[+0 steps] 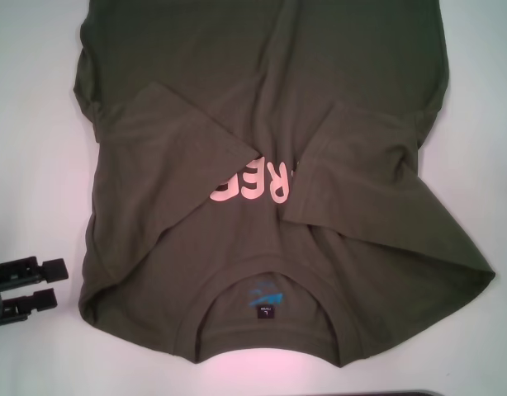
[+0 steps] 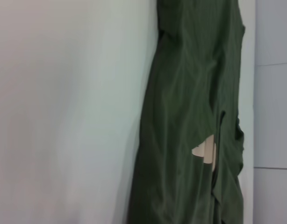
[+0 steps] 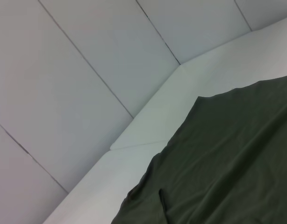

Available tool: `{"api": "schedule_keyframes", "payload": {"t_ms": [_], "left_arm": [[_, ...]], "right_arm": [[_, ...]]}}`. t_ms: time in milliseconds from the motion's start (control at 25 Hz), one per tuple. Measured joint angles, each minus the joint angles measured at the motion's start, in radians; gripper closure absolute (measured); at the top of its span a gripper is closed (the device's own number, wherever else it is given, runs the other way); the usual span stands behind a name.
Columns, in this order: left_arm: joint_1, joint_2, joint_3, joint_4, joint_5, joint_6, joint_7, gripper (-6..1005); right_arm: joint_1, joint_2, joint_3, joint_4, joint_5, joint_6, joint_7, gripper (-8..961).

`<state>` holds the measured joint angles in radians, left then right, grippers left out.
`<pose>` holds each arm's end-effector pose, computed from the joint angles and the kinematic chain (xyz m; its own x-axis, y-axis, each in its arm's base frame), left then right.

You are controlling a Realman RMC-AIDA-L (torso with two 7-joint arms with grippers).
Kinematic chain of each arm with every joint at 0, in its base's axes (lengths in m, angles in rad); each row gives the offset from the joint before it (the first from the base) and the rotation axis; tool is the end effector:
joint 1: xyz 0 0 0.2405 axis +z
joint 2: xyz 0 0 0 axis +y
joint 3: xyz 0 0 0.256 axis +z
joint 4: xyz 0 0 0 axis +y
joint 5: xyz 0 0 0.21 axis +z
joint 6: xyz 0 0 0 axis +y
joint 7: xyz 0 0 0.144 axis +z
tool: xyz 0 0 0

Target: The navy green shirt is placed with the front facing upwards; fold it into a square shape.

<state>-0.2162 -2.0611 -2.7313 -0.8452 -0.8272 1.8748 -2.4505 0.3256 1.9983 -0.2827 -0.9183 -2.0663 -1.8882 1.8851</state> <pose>-0.3587 0.1995 0.0505 -0.2448 0.9277 0.2819 0.9391 0.1545 0.3069 0.3279 0.2597 0.1209 0.4063 -0.6172 -0.6737 -0.8429 -0.5378 -0.0157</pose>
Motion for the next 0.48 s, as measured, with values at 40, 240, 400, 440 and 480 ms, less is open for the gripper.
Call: {"api": "schedule_keyframes", "payload": {"t_ms": [40,240,400,440,480], "left_arm": [[-0.001,-0.003,-0.001,0.003,0.002,-0.008,0.000,283],[-0.004,-0.016,0.013,0.009,0.003,-0.036,-0.004,283],[-0.008,-0.018,0.022,0.024,0.006,-0.053,-0.008,283],[-0.010,-0.016,0.022,0.029,0.012,-0.057,-0.008,282],[-0.012,-0.015,0.022,0.034,0.020,-0.061,-0.009,282]], "right_arm": [[0.000,-0.002,0.001,0.006,0.000,0.001,0.000,40],[0.002,-0.005,-0.001,0.017,0.000,0.008,-0.001,40],[0.003,-0.006,-0.004,0.022,0.000,0.017,-0.002,40],[0.003,-0.006,-0.004,0.022,0.000,0.019,-0.001,40],[0.003,-0.006,-0.004,0.022,0.000,0.021,-0.001,40]]}}
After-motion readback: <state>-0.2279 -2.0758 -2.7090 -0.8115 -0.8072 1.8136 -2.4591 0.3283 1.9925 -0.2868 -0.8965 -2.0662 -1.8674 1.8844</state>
